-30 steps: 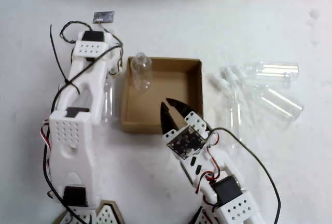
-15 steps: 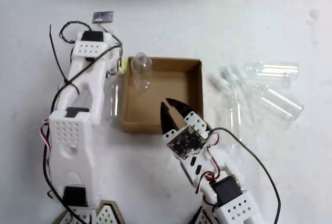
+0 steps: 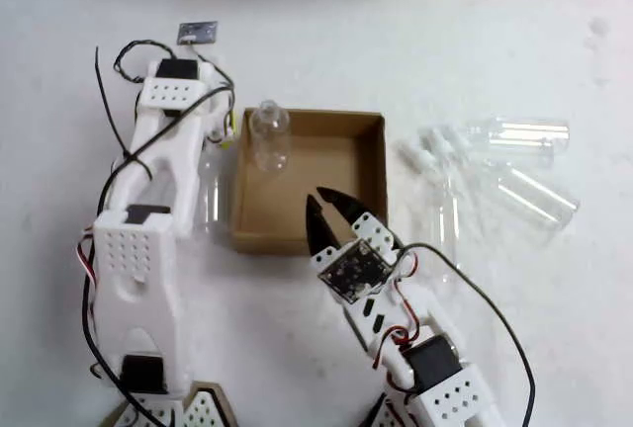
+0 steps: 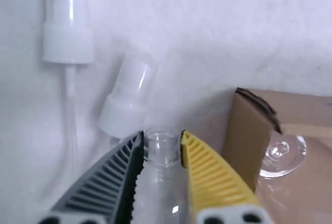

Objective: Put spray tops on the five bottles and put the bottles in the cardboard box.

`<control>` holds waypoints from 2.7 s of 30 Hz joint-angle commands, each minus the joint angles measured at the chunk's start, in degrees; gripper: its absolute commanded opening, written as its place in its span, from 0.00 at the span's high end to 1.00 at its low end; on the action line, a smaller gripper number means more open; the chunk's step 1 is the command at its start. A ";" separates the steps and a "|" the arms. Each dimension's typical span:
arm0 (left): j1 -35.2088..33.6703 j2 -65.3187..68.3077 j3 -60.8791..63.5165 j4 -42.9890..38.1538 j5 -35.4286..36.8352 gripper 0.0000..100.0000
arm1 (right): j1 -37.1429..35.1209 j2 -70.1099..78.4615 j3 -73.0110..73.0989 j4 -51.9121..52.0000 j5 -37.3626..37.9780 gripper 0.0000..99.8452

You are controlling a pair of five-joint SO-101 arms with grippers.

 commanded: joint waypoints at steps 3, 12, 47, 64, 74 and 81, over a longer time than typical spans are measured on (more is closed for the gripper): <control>0.31 -5.58 -8.00 6.68 0.79 0.98 | 0.66 0.31 0.53 0.13 0.44 0.97; -0.40 -13.41 -31.56 23.03 0.79 0.98 | 2.42 -0.13 0.53 -0.31 0.44 0.97; 12.70 -91.47 53.45 -19.87 1.05 0.98 | 2.42 -0.13 0.53 -0.31 0.44 0.97; 17.63 -113.63 125.89 -101.98 -4.22 0.98 | 5.93 -0.22 0.53 -2.24 0.44 0.97; 19.65 -102.64 122.11 -108.31 -3.25 0.98 | 5.67 -0.04 0.53 -2.07 0.44 0.97; 20.79 -96.13 124.66 -115.08 -3.16 0.98 | 6.02 -0.13 0.53 -2.15 0.44 0.97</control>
